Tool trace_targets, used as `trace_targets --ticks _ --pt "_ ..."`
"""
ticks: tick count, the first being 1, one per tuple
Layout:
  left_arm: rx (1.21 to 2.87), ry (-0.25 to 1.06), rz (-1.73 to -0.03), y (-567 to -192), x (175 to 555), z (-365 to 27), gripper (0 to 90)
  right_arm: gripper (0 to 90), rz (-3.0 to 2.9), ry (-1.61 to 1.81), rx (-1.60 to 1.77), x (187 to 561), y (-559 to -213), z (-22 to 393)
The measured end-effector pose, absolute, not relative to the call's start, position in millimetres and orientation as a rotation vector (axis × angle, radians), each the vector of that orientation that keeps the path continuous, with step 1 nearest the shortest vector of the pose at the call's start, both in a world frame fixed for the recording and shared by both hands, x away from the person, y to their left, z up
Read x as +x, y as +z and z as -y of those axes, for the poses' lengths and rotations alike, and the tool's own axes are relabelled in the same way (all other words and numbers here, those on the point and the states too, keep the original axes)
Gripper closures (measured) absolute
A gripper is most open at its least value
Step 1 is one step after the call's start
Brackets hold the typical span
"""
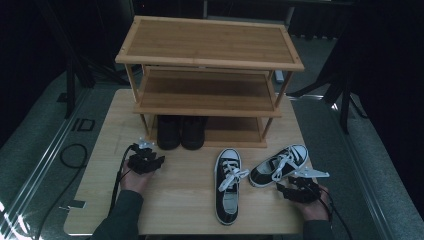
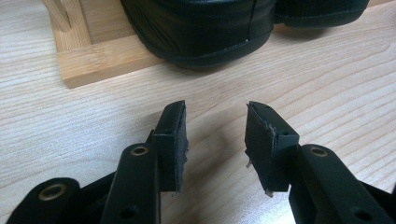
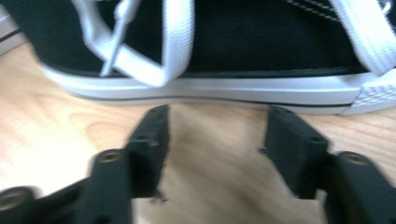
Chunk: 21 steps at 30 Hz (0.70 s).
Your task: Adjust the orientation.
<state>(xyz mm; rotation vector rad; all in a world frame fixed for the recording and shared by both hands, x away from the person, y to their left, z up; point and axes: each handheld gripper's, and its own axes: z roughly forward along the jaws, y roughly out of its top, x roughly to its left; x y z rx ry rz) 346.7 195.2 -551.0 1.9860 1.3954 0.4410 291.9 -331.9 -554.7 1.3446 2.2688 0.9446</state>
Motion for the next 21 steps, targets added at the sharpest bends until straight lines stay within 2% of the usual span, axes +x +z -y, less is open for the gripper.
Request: trace_targets --ticks 4,8,11,21 --pt "1.989 0.440 -1.395 -551.2 346.4 -194.9 58.4 55.4 -2.308 0.969 1.318 285.0 -552.7 329.5" --pt "1.991 0.439 -1.393 -551.5 346.2 -194.5 58.4 59.0 -2.323 0.995 1.290 280.5 -549.0 324.2" --pt "1.996 0.439 -1.391 -552.0 346.3 -193.8 58.5 68.0 -2.328 1.028 1.263 277.0 -543.8 319.4" --pt "1.998 0.436 -1.388 -551.8 345.7 -193.0 58.5 89.2 -2.323 1.075 1.154 264.7 -530.1 299.9"
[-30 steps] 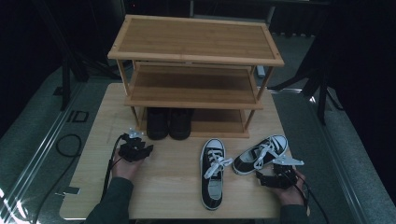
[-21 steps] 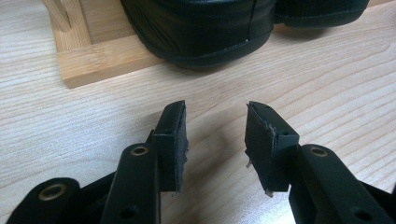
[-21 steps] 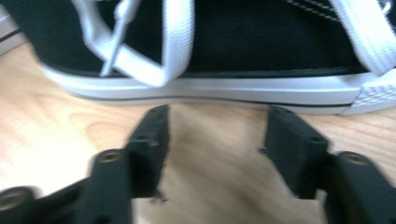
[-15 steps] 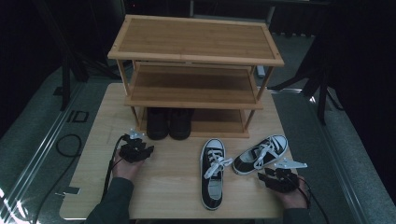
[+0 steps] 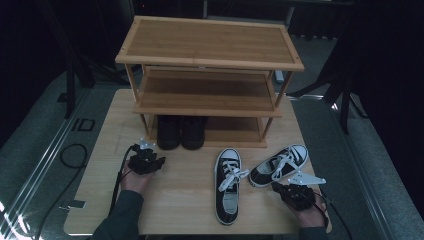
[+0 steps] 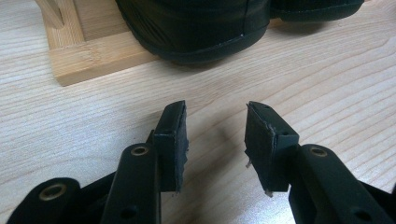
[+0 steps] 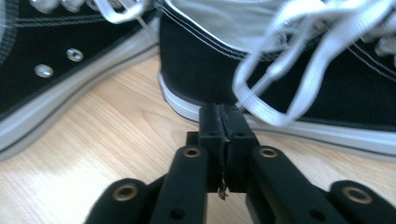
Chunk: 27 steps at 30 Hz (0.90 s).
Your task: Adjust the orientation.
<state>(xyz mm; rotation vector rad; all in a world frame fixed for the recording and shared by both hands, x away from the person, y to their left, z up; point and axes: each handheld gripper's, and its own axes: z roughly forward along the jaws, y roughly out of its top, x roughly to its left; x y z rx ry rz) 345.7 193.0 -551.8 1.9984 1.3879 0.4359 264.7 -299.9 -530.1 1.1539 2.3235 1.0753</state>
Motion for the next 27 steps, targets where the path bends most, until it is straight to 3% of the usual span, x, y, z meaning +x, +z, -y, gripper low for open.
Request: trace_targets --ticks 27 --pt "2.008 0.447 -1.389 -553.0 345.7 -191.4 58.5 90.0 -2.403 1.056 0.958 270.1 -525.5 238.1"
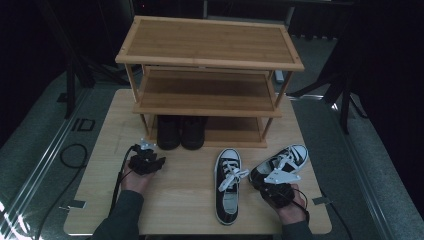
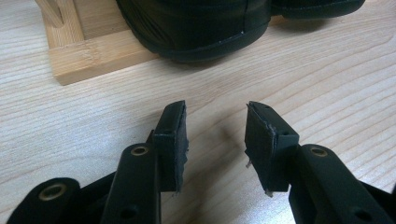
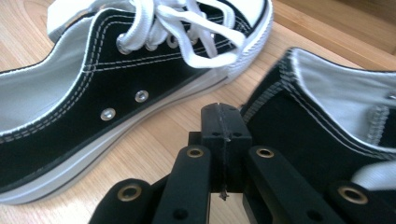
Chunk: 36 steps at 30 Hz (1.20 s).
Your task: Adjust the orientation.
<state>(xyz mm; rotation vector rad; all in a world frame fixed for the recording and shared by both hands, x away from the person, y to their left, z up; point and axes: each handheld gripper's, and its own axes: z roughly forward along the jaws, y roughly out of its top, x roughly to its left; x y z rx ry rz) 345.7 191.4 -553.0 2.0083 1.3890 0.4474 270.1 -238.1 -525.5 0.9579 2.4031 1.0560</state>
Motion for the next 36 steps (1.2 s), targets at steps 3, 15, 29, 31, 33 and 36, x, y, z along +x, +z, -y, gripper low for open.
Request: trace_targets --ticks 3,15,29,31,33,36 --pt "2.008 0.448 -1.388 -552.9 345.5 -191.2 58.5 90.0 -2.413 1.027 0.934 270.1 -527.2 231.1" --pt "2.022 0.454 -1.382 -553.5 345.4 -188.7 58.5 90.0 -2.404 0.974 0.912 274.1 -530.1 211.0" --pt "2.029 0.458 -1.378 -553.4 345.2 -187.8 58.4 90.0 -2.395 0.879 0.924 280.4 -537.6 196.0" --pt "2.029 0.458 -1.377 -553.5 345.3 -187.9 58.4 90.0 -2.396 0.875 0.927 281.0 -538.0 194.6" --pt "2.029 0.458 -1.377 -553.4 345.2 -187.9 58.4 90.0 -2.398 0.871 0.923 282.1 -538.8 193.4" --pt "2.029 0.460 -1.377 -553.4 345.2 -187.9 58.4 90.0 -2.399 0.868 0.923 283.5 -538.7 192.2"
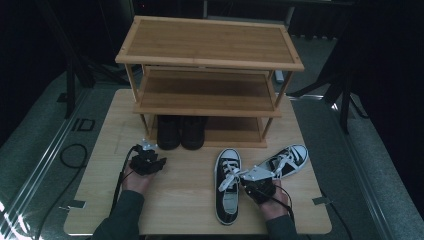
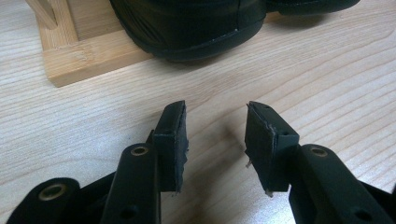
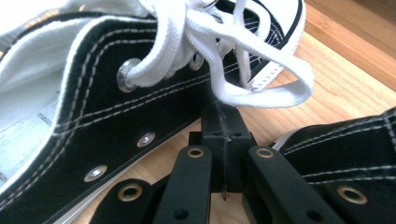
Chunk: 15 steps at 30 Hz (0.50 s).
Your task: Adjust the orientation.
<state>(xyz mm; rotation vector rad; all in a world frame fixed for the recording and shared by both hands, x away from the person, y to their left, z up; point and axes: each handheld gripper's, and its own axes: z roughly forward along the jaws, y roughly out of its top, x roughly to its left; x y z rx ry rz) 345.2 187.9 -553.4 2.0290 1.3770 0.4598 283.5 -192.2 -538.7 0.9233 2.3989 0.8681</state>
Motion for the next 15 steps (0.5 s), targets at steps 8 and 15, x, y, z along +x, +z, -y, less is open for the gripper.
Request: trace_targets --ticks 8,15 --pt "2.040 0.460 -1.372 -554.5 345.9 -185.2 58.4 90.0 -2.399 0.880 0.928 287.2 -538.6 188.6" --pt "2.036 0.459 -1.375 -554.2 345.7 -186.3 58.4 90.0 -2.412 0.884 0.895 292.8 -538.6 174.5"
